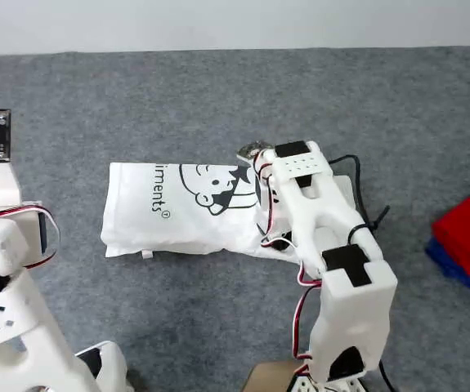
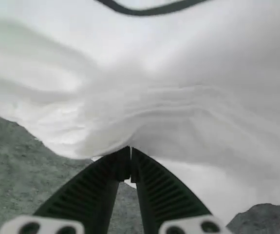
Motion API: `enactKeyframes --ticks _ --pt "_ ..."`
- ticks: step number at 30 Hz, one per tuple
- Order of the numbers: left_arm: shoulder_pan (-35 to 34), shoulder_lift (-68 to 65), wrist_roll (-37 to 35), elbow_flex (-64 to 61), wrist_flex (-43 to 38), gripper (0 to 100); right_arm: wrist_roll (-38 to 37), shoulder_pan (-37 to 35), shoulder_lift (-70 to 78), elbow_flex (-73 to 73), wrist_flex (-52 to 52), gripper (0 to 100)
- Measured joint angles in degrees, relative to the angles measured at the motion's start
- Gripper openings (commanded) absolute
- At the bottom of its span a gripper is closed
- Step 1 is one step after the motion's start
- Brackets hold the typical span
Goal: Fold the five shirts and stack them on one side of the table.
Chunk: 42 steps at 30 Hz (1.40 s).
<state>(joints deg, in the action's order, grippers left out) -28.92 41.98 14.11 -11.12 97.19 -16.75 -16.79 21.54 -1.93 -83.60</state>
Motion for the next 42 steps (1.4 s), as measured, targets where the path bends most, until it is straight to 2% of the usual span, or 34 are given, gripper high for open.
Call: enactKeyframes --ticks 5,10,15,21,31,36,42 --pt "0.0 0.0 0.0 0.0 0.0 1 0.0 -3.6 -3.78 4.22 2.02 0.9" --pt "0.0 0.0 0.0 0.0 0.0 1 0.0 -10.73 -3.87 5.27 4.13 0.9" --pt "0.0 0.0 0.0 0.0 0.0 1 0.0 -16.09 1.23 5.89 4.84 0.9" --pt "0.0 0.0 0.0 0.0 0.0 1 0.0 -18.37 8.44 6.51 4.92 0.9" --pt "0.0 0.0 0.0 0.0 0.0 1 0.0 -18.64 5.1 16.18 -2.73 0.9" --pt "0.0 0.0 0.0 0.0 0.0 1 0.0 -19.43 5.54 17.93 -0.18 0.9" --pt "0.0 0.0 0.0 0.0 0.0 1 0.0 -22.68 14.59 17.93 2.11 0.9"
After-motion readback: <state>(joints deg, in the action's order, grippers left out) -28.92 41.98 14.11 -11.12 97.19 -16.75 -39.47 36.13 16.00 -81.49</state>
